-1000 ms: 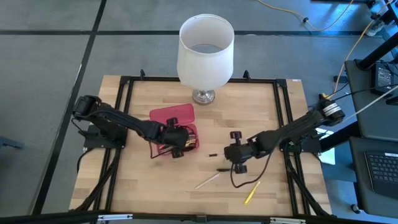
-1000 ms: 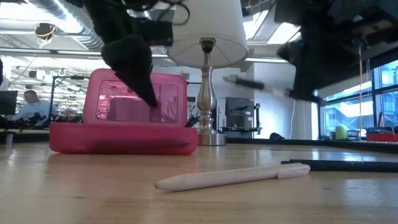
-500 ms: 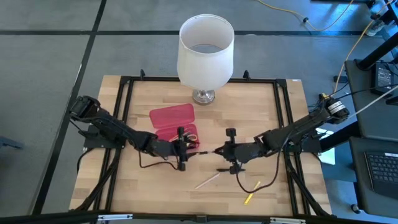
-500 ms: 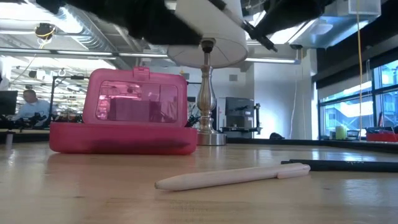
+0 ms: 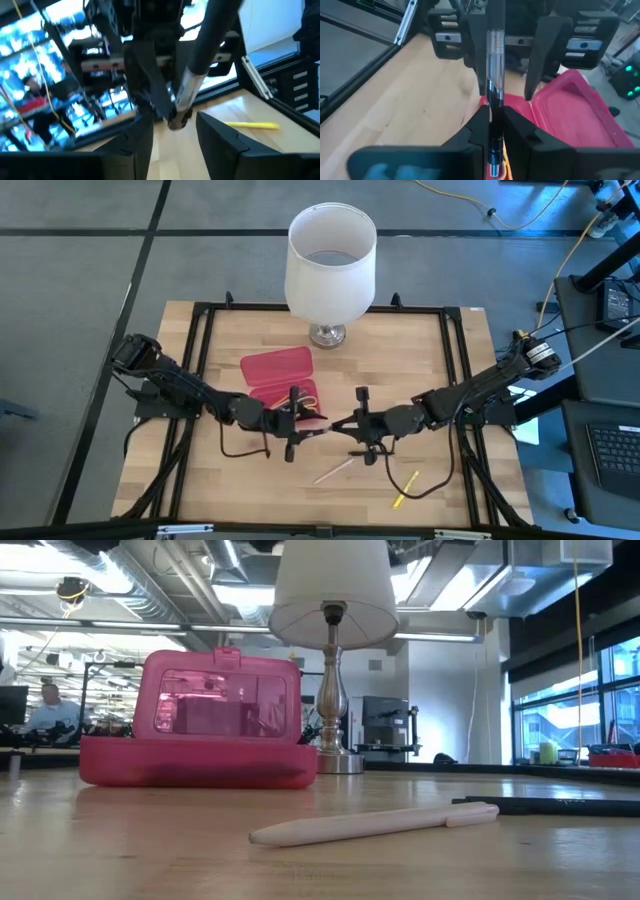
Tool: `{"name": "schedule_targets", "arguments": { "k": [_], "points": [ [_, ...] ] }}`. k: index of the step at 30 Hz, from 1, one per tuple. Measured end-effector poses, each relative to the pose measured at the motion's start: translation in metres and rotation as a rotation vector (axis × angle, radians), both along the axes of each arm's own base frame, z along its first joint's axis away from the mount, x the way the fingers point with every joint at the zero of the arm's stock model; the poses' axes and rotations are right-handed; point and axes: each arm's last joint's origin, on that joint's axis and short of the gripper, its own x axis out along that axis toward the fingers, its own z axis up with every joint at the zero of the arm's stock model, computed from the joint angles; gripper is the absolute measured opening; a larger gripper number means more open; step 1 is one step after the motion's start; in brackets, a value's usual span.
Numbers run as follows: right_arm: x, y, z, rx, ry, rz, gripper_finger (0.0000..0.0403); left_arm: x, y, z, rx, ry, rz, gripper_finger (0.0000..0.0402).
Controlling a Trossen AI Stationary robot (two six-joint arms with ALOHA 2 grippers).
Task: Pick & place school supplies into a supply box
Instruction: Put the transparent pen into the red supply box
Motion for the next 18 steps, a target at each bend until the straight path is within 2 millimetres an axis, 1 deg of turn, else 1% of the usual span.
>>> {"name": "schedule_targets", "arguments": {
  "k": [6,10,18],
  "points": [
    [0.0,0.0,0.001,-0.008,-0.009,0.005,0.0049,0.0,-0.002,0.006,0.036,-0.069,-0.072,0.0131],
    [0.0,0.0,0.001,-0.008,-0.008,0.005,0.0049,-0.001,-0.004,0.011,0.029,-0.111,-0.104,0.0127],
    [0.0,0.0,0.001,-0.01,-0.005,0.005,0.0049,-0.002,-0.004,0.015,0.05,-0.159,-0.107,0.0123]
  ]
}}
